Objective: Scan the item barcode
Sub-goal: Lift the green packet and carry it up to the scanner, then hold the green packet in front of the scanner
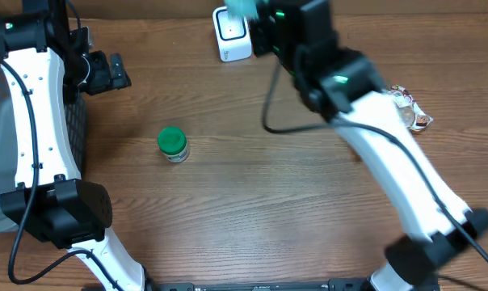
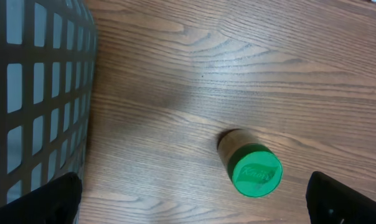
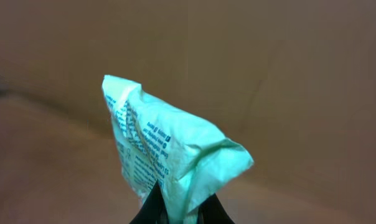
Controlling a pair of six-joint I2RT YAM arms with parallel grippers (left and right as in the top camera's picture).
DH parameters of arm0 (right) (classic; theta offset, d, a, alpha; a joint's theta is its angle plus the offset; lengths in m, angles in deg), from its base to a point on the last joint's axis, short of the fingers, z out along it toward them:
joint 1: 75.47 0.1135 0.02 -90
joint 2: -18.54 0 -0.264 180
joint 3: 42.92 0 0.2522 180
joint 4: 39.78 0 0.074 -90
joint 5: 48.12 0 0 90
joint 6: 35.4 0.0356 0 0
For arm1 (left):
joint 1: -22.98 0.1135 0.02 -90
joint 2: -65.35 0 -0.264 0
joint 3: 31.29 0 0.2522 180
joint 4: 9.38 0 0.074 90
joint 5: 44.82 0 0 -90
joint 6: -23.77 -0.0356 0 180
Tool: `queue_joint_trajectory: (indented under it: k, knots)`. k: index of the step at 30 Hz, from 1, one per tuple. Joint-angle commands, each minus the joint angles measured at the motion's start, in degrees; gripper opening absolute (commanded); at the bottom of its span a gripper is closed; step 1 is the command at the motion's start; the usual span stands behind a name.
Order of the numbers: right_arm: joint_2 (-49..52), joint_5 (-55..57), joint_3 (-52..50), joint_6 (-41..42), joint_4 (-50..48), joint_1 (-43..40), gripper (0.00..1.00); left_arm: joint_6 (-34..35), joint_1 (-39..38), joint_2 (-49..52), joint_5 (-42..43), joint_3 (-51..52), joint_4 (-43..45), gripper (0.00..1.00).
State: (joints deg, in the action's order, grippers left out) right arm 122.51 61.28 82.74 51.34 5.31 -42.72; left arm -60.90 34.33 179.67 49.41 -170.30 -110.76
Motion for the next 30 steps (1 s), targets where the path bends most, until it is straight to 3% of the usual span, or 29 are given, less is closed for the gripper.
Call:
queue_joint_trajectory:
  k: [1,3,6,10,18,30]
  knots:
    - [8.07,18.60,0.98,-20.85,-10.38,1.05,0.04,-1.49,0.24,-1.51,-0.22,-0.15,0.07,1.00]
    - [13.81,21.09,0.98,-31.56,-20.13,1.03,0.04,-1.51,0.24,-1.51,-0.22,-0.15,0.07,1.00]
    - [18.84,22.88,0.98,-40.87,-28.39,0.87,0.04,-1.51,0.24,-1.51,-0.22,-0.15,0.04,1.00]
    - [23.89,22.34,0.98,-46.21,-38.86,0.68,0.04,-1.51,0.24,-1.51,-0.22,-0.15,0.07,1.00]
    - [31.04,11.98,0.96,-63.39,-43.34,-0.79,0.04,-1.51,0.24,-1.51,-0.22,-0.15,0.07,1.00]
    - [35.76,11.37,0.96,-64.57,-48.19,-1.16,0.04,-1.51,0.24,-1.51,-0.22,-0.15,0.07,1.00]
